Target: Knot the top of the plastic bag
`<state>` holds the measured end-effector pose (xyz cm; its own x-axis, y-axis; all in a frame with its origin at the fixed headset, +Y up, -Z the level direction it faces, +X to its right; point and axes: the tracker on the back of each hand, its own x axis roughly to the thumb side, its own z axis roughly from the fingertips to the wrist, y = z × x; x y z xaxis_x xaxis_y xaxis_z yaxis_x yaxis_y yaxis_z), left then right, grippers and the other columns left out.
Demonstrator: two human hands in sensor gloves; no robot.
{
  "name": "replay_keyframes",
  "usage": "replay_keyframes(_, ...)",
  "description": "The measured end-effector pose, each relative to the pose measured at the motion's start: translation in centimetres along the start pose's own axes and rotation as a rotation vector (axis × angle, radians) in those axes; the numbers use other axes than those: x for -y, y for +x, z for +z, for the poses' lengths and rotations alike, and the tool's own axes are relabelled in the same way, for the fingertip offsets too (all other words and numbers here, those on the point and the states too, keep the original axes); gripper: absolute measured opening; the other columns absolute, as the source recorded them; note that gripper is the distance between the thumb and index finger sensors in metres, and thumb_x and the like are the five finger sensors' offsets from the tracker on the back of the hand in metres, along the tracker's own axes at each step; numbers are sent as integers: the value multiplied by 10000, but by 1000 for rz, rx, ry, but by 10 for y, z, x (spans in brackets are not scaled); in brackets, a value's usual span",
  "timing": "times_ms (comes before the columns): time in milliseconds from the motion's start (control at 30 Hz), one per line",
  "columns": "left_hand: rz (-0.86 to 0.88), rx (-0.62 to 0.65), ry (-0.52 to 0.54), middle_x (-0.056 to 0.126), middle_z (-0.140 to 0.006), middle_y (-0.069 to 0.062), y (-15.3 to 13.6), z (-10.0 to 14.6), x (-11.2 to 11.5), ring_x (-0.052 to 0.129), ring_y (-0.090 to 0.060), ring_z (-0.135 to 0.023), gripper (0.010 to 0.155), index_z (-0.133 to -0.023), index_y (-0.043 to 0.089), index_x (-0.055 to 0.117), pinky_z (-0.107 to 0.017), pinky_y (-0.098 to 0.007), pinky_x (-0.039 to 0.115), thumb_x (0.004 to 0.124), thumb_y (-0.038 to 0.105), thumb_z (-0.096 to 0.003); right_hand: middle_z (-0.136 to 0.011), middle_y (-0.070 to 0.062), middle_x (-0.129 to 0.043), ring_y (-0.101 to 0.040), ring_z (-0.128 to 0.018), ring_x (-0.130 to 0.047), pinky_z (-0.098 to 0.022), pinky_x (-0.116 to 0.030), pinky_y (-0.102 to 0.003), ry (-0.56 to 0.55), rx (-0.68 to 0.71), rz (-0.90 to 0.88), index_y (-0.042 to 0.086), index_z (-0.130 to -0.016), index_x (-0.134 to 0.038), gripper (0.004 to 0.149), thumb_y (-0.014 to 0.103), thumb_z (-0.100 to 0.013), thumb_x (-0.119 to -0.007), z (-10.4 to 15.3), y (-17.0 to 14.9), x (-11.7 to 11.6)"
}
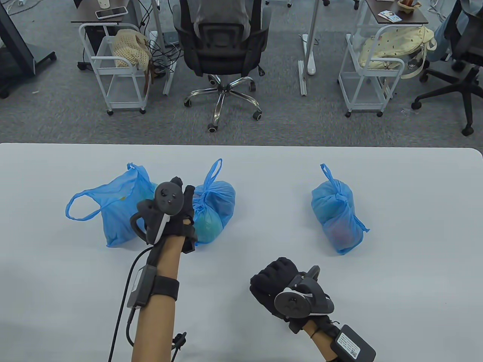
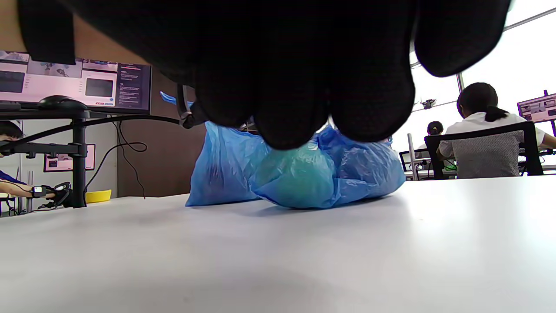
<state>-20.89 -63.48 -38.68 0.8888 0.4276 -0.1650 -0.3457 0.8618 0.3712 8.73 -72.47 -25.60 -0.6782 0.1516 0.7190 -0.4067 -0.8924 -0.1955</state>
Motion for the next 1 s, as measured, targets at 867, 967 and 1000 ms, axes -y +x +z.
replay_keyframes(867,153,-4,348,1015,-131,164,-175,84,-111,999,-33,47,460,-559,218,1027,-38,-301,904,686,524,-516,-559,-119,-1040,-345,-441,-1064,-416,-797,-612,-28,-17,24,130,-635,-968,382,420,-473,-779,4,-5,-11)
replay_keyframes(967,147,-85,310,1048,-206,145,-199,89,-85,1055,-59,-43,446,-613,220,1011,-115,-325,927,692,517,-517,-561,-119,-1038,-344,-444,-1064,-418,-796,-612,-29,-21,20,128,-636,-968,384,420,-473,-779,4,-6,-11)
replay_keyframes(1000,145,-115,293,1066,-273,130,-206,89,-77,1085,-80,-115,438,-664,221,991,-171,-344,936,695,509,-519,-560,-120,-1039,-346,-443,-1064,-418,-795,-613,-26,-23,17,129,-636,-968,383,419,-472,-779,4,-6,-11)
